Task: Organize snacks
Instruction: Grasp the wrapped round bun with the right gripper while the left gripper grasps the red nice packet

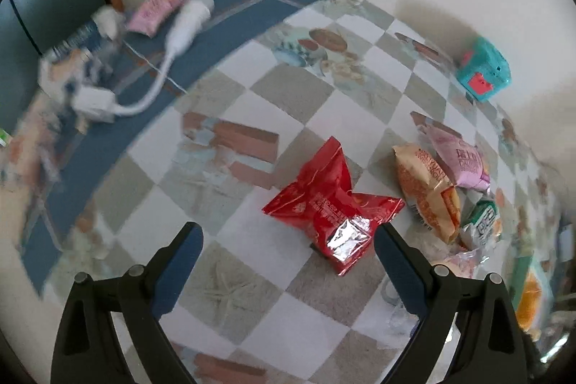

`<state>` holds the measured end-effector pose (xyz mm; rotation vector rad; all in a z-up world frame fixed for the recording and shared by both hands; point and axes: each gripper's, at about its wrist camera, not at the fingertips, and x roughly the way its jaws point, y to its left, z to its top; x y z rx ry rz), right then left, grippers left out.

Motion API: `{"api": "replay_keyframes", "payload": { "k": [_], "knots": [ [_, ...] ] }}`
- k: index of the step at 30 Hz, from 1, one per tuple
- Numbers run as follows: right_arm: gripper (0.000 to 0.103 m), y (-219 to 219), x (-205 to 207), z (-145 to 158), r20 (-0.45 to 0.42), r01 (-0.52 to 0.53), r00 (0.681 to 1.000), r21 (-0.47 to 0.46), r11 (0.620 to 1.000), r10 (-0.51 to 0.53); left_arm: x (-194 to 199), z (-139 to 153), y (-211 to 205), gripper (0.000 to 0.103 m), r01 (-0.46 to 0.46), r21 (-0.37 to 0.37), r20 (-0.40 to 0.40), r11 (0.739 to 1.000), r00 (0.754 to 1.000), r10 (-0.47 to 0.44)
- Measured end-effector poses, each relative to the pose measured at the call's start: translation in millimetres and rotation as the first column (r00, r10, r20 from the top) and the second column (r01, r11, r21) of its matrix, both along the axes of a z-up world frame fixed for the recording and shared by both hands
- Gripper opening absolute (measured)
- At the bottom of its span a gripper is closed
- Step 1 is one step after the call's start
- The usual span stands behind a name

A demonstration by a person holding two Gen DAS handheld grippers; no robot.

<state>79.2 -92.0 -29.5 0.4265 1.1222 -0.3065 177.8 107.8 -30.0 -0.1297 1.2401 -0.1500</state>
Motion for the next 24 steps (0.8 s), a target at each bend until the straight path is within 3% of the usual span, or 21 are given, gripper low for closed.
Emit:
{"api": "replay_keyframes", "payload": {
  "k": [1, 3, 11, 14, 20, 23, 24],
  "knots": [
    [0.103, 0, 2, -3, -0.005, 0.005, 1.0, 0.006, 1.0, -0.005, 4, -4, 4, 0.096, -0.019, -0.054, -0.022, 0.998, 1.0, 0.018],
    [0.103, 1, 6, -7, -0.01, 0.008, 1.0, 0.026, 1.0, -0.008, 11, -9, 6, 0.096, -0.051, -0.093, -0.049, 0.994, 0.998, 0.046],
    [0.103, 10, 21, -22, -0.032, -0.015, 0.999, 0.005, 1.0, 0.015, 34, -30, -14, 0.096, -0.052, -0.022, -0.107, 0.998, 0.993, 0.05],
    [0.103, 14, 24, -26, -0.04, -0.023, 0.999, 0.0, 1.0, 0.023, 36, -36, -21, 0.096, -0.041, -0.051, -0.131, 0.998, 0.991, 0.034],
    [0.099, 20, 25, -32, -0.048, -0.039, 0.998, 0.019, 0.999, 0.04, 34, -37, -31, 0.096, -0.057, 0.002, -0.128, 0.998, 0.99, 0.056],
    [0.083, 18, 23, -35, -0.047, -0.038, 0.998, 0.054, 0.998, 0.04, 31, -35, -29, 0.081, -0.059, 0.042, -0.108, 0.997, 0.992, 0.063],
    [0.074, 17, 23, -36, -0.045, -0.035, 0.998, 0.065, 0.997, 0.038, 30, -33, -29, 0.067, -0.059, 0.058, -0.098, 0.997, 0.993, 0.065]
  ]
}}
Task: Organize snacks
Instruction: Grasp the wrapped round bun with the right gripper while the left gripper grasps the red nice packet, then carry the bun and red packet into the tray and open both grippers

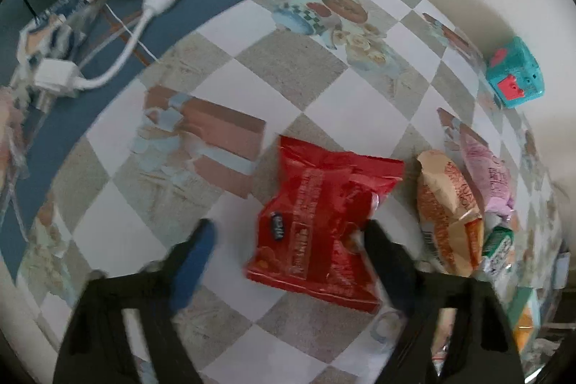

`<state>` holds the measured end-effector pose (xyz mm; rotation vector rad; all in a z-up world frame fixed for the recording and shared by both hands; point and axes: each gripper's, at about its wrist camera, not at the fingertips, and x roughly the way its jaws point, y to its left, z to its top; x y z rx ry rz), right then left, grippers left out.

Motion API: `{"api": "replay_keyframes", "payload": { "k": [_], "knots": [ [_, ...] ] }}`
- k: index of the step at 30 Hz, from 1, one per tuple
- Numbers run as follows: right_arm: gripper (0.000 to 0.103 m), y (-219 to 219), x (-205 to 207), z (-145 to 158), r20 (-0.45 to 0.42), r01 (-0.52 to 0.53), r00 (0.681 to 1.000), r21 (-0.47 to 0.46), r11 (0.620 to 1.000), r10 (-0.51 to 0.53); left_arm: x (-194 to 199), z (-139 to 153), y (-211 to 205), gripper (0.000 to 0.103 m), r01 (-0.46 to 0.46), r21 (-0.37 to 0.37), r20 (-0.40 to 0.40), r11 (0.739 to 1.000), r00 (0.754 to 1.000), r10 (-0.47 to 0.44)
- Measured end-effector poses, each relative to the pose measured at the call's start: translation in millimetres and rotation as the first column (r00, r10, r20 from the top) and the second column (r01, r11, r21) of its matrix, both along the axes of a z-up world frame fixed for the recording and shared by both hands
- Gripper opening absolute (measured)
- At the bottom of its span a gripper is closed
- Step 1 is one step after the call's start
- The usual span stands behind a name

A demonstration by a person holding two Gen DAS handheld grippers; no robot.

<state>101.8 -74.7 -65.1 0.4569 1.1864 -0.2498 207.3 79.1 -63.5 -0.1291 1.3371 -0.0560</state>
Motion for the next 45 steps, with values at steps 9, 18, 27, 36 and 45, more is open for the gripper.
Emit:
{"api": "replay_keyframes", "payload": {
  "k": [9, 18, 27, 36, 45],
  "knots": [
    [0.055, -6, -23, 6, -0.002, 0.024, 1.0, 0.036, 0.999, -0.024, -29, 5, 6, 0.055, -0.03, -0.012, -0.025, 0.999, 0.999, 0.03],
    [0.053, -37, -74, 32, 0.027, 0.11, 0.993, 0.086, 0.99, -0.113, -77, 25, -14, 0.055, -0.053, -0.018, -0.004, 0.998, 0.999, 0.053],
    [0.053, -88, -121, 69, 0.105, 0.239, 0.962, 0.115, 0.964, -0.251, -123, 68, -73, 0.055, 0.006, -0.057, 0.098, 0.998, 0.995, -0.001],
    [0.053, -166, -166, 106, 0.193, 0.426, 0.885, 0.032, 0.904, -0.424, -141, 102, -152, 0.055, 0.181, -0.045, 0.195, 0.982, 0.966, -0.169],
    [0.053, -240, -208, 103, 0.184, 0.581, 0.798, 0.016, 0.814, -0.574, -171, 116, -243, 0.055, 0.376, -0.033, 0.24, 0.926, 0.902, -0.358]
  ]
}}
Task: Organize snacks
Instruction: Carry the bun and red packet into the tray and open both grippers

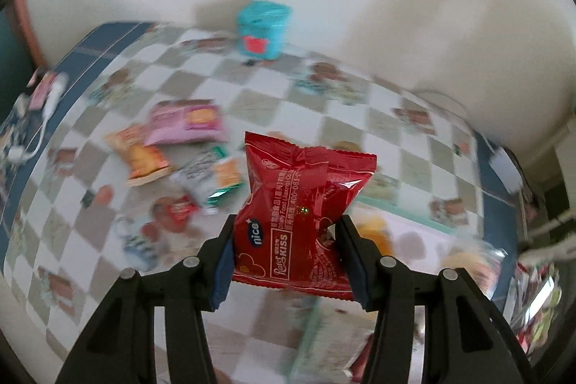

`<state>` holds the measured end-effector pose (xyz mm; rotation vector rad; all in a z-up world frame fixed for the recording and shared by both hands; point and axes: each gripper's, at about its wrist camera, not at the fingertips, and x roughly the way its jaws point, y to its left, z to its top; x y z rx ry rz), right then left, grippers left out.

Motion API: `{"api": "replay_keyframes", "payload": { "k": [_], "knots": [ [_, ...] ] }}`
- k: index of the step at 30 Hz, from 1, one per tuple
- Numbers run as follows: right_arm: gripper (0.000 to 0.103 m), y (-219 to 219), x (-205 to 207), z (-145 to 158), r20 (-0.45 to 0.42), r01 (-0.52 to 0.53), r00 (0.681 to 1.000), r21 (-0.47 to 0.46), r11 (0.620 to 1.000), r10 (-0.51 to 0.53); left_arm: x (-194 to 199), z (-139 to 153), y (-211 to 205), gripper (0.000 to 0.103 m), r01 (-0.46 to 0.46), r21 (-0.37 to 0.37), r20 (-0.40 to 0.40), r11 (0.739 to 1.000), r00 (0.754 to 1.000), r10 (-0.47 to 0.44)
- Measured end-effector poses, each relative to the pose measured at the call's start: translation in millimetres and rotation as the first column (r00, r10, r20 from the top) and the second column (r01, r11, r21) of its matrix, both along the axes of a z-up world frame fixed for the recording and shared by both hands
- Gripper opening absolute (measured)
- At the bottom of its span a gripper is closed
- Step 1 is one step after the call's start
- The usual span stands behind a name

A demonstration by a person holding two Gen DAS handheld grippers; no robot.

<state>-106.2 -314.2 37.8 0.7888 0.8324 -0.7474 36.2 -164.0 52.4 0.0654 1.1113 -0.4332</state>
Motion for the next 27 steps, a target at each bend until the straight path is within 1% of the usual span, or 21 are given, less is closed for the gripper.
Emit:
{"api": "replay_keyframes", "payload": {
  "k": [3, 6, 9, 16, 18, 23, 24, 26, 27],
  "knots": [
    [0.054, -21, -17, 2, 0.002, 0.049, 0.999, -0.006, 0.999, -0.049, -15, 1, -25, 0.055, 0.074, -0.01, 0.009, 0.997, 0.997, -0.074],
    [0.054, -36, -32, 2, -0.004, 0.098, 0.995, -0.012, 0.995, -0.098, -28, -5, -48, 0.055, 0.141, -0.016, 0.002, 0.99, 0.99, -0.141],
    [0.054, -49, -45, -5, 0.0, 0.132, 0.991, 0.013, 0.991, -0.132, -42, -14, -66, 0.055, 0.201, -0.003, -0.015, 0.98, 0.98, -0.201],
    [0.054, -61, -62, -15, -0.04, 0.194, 0.98, 0.046, 0.98, -0.193, -61, -28, -86, 0.055, 0.28, 0.008, -0.051, 0.96, 0.959, -0.279],
    [0.054, -63, -65, -19, -0.052, 0.206, 0.978, 0.06, 0.977, -0.203, -63, -33, -90, 0.055, 0.29, 0.018, -0.057, 0.957, 0.956, -0.289],
    [0.055, -68, -75, -23, -0.092, 0.252, 0.965, 0.063, 0.966, -0.246, -67, -40, -97, 0.056, 0.317, 0.003, -0.089, 0.949, 0.945, -0.315],
    [0.055, -68, -76, -23, -0.095, 0.257, 0.963, 0.062, 0.964, -0.25, -69, -40, -97, 0.056, 0.32, 0.005, -0.088, 0.947, 0.944, -0.319],
    [0.056, -69, -77, -24, -0.105, 0.266, 0.96, 0.061, 0.962, -0.259, -70, -39, -98, 0.062, 0.328, 0.001, -0.091, 0.945, 0.941, -0.327],
    [0.057, -69, -78, -24, -0.109, 0.269, 0.959, 0.061, 0.961, -0.261, -71, -38, -98, 0.07, 0.33, -0.005, -0.096, 0.944, 0.939, -0.329]
  ]
}}
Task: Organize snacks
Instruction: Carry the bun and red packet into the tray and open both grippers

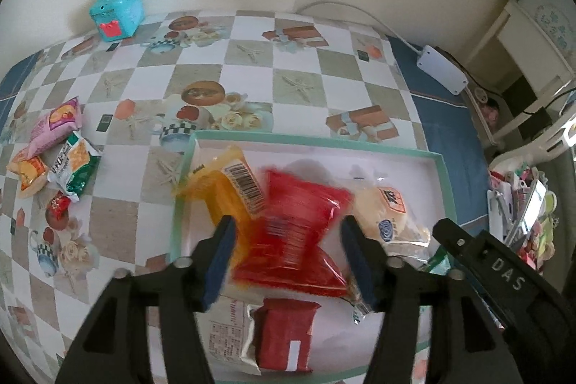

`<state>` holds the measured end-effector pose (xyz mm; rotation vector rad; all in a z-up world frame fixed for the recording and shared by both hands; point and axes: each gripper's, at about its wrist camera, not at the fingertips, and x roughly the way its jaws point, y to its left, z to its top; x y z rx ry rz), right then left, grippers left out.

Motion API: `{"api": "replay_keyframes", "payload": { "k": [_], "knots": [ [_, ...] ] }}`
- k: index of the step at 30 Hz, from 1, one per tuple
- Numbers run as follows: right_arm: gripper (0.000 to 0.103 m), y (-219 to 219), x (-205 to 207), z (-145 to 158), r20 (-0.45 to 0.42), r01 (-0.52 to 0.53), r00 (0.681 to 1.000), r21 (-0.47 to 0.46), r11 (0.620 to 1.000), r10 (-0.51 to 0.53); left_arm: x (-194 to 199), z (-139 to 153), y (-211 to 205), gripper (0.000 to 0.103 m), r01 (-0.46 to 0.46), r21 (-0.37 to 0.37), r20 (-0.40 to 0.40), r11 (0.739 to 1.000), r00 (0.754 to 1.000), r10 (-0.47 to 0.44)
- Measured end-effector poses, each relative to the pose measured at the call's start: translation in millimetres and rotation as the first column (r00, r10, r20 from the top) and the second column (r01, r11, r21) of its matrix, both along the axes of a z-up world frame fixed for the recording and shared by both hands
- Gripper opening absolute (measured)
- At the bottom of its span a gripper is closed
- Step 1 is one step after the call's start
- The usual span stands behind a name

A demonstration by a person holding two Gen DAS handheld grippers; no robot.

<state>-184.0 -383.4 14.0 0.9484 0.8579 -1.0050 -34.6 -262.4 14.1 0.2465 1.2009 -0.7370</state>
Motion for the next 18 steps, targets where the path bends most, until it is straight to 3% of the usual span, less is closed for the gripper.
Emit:
{"api": "replay_keyframes", "payload": {
  "k": [6, 8, 10, 13, 16, 18],
  "knots": [
    [0.06, 1, 3, -3, -0.034, -0.005, 0.999, 0.007, 1.0, 0.006, 8, 2, 12, 0.072, -0.05, 0.017, 0.001, 0.999, 0.999, 0.05],
    [0.065, 2, 6, -4, -0.047, -0.015, 0.999, 0.008, 1.0, 0.015, 15, 2, 21, 0.076, -0.088, 0.026, 0.006, 0.996, 0.996, 0.088],
    [0.072, 4, 9, -5, -0.055, -0.027, 0.998, 0.007, 1.0, 0.027, 23, 1, 31, 0.09, -0.128, 0.036, 0.018, 0.991, 0.992, 0.127],
    [0.077, 8, 15, -5, -0.068, -0.049, 0.997, -0.001, 0.999, 0.048, 37, -1, 49, 0.091, -0.193, 0.059, 0.035, 0.979, 0.981, 0.191],
    [0.097, 14, 22, -2, -0.08, -0.075, 0.994, -0.023, 0.997, 0.073, 48, -4, 66, 0.095, -0.243, 0.081, 0.041, 0.967, 0.97, 0.24],
    [0.101, 19, 27, 1, -0.084, -0.094, 0.992, -0.038, 0.995, 0.091, 54, -5, 80, 0.095, -0.271, 0.092, 0.041, 0.958, 0.962, 0.268]
  ]
}}
